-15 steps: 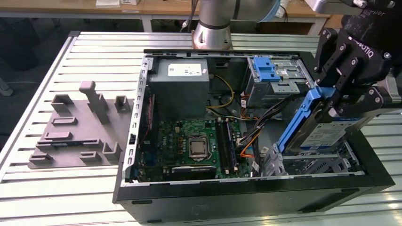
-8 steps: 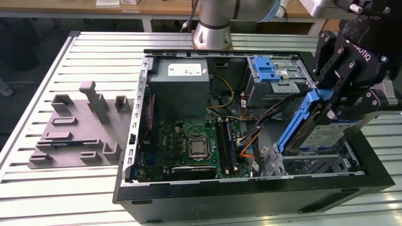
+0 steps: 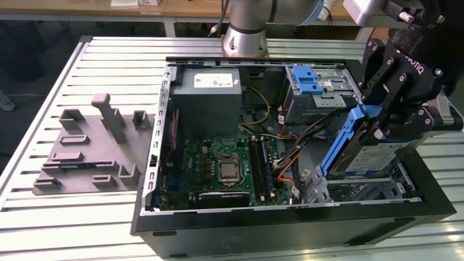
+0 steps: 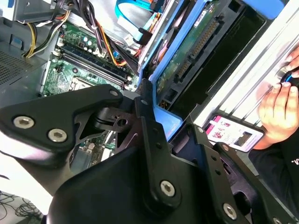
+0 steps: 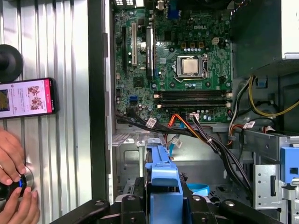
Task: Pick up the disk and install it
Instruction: 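Insert the disk into the insertion slot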
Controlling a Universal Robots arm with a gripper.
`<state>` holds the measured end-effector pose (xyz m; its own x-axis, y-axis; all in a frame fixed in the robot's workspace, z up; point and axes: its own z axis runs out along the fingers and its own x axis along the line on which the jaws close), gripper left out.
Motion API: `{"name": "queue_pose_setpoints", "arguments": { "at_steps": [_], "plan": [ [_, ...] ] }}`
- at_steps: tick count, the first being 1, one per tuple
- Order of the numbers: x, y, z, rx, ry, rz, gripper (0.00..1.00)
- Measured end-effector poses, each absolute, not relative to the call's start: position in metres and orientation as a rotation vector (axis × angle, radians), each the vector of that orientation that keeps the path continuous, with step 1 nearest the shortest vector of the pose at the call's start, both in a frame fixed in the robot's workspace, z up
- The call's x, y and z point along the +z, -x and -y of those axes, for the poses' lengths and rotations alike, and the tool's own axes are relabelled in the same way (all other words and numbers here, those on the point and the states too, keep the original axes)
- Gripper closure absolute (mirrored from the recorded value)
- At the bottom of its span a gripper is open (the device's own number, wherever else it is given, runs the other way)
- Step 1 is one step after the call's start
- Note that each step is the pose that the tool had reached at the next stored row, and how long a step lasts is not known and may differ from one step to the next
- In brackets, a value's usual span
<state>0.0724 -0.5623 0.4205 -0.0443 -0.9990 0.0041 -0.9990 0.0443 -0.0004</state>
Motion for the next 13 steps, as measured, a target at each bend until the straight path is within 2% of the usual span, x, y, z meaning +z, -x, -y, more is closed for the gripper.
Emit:
{"name": "queue_pose_setpoints", "arguments": {
  "at_steps": [13],
  "plan": [
    [0.4225, -0.0728, 0.5623, -0.005, -2.168, 2.265, 0.64]
  ]
}}
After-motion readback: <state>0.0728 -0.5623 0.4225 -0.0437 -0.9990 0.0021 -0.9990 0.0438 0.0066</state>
